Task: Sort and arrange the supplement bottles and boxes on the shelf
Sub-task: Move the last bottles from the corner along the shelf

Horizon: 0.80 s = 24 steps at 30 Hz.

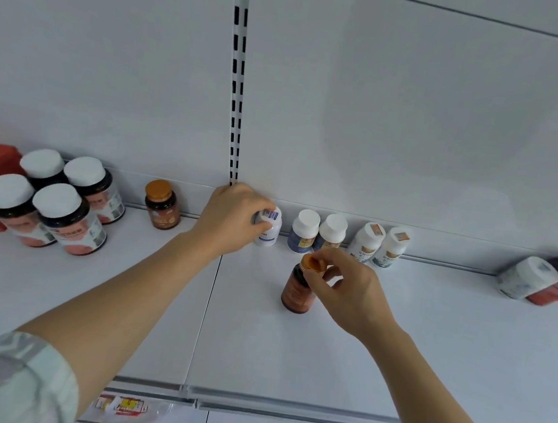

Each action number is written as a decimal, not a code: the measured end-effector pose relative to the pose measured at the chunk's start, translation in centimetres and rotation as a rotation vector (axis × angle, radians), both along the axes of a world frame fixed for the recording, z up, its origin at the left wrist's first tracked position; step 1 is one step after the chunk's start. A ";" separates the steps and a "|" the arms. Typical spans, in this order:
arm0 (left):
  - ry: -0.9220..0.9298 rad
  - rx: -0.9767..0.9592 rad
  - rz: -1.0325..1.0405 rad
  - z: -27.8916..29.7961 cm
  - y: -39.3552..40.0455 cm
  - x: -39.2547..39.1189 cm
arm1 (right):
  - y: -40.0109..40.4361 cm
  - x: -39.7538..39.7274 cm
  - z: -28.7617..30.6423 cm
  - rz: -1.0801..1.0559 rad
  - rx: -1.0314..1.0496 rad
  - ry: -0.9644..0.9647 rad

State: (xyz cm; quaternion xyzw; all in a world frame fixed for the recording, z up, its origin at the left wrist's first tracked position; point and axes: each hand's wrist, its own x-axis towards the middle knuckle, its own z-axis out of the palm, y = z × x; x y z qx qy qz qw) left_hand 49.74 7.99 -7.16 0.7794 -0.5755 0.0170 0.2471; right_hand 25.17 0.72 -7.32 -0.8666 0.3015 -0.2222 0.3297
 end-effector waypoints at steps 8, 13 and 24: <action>-0.132 -0.028 -0.010 -1.2 -0.1 -0.2 | -0.7 0.1 0.0 0.009 0.001 -0.012; -0.142 -0.026 0.009 -1.2 -0.3 -0.5 | -1.0 0.1 0.5 0.007 -0.019 -0.032; -0.073 -0.051 0.057 0.5 1.4 -1.2 | -2.5 0.8 2.6 0.127 0.001 0.031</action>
